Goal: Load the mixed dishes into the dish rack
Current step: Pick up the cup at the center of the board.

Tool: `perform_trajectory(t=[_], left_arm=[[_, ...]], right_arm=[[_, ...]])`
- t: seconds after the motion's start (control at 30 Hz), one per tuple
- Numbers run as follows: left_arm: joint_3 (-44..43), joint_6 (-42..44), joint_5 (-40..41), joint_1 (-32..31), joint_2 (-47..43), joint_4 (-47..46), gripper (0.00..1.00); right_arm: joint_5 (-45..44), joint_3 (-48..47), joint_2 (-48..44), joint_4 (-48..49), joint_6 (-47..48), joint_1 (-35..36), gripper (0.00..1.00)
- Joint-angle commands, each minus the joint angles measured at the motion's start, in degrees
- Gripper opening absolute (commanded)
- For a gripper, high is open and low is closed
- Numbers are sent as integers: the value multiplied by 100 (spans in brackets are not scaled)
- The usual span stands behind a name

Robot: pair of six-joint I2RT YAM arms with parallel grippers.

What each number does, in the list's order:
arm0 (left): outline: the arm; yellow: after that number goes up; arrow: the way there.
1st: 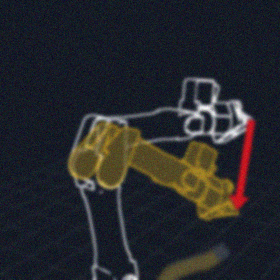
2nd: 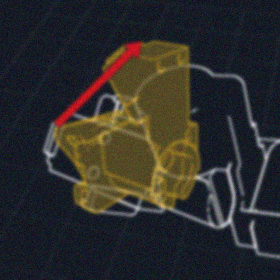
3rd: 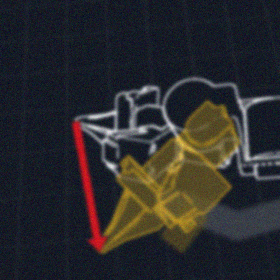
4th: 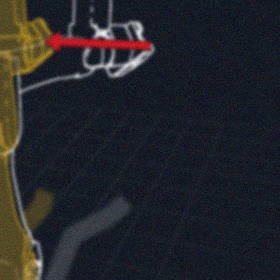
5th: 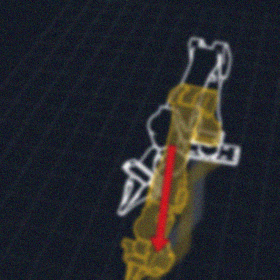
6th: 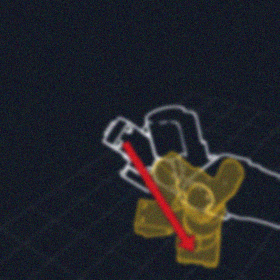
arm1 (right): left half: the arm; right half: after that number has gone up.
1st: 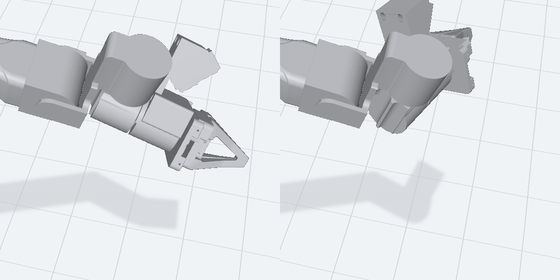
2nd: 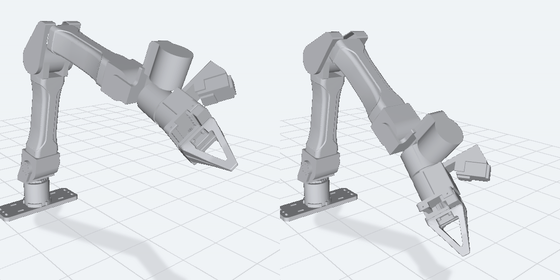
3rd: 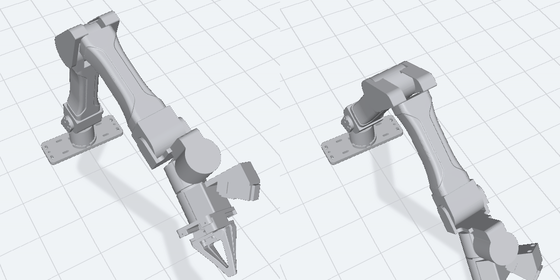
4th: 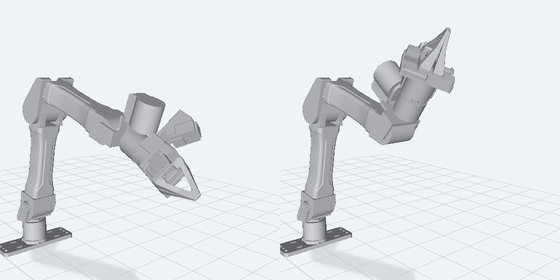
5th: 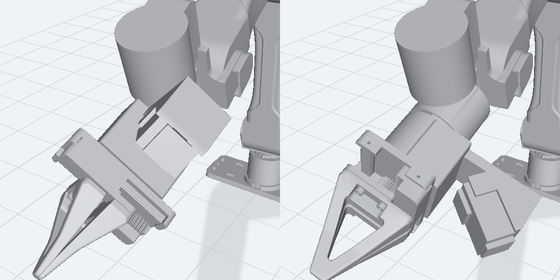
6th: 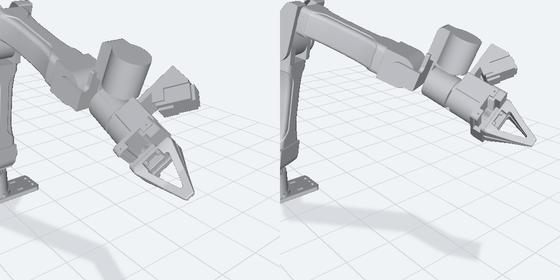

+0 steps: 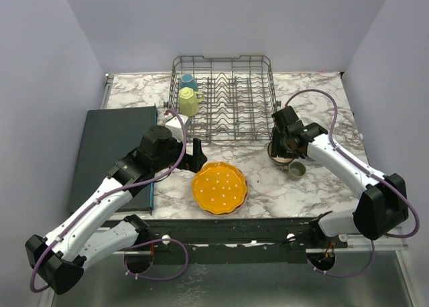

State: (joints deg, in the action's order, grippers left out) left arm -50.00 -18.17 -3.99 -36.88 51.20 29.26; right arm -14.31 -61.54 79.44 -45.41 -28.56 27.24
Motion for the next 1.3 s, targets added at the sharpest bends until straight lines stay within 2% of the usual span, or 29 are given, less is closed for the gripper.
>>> perform_trajectory(t=[0.0, 0.27, 0.57, 1.27], left_arm=[[52, -11, 41, -29, -127, -31, 99], [47, -28, -31, -27, -198, -31, 99], [49, -37, -66, -29, -231, -35, 99], [49, -37, -117, -28, -129, -41, 99]], right_arm=[[-78, 264, -269, -484, -418, -38, 50], [-122, 437, -465, -832, -792, -43, 50], [-361, 649, -399, -752, -1162, -182, 51], [-224, 967, 16, -104, -783, -668, 53]])
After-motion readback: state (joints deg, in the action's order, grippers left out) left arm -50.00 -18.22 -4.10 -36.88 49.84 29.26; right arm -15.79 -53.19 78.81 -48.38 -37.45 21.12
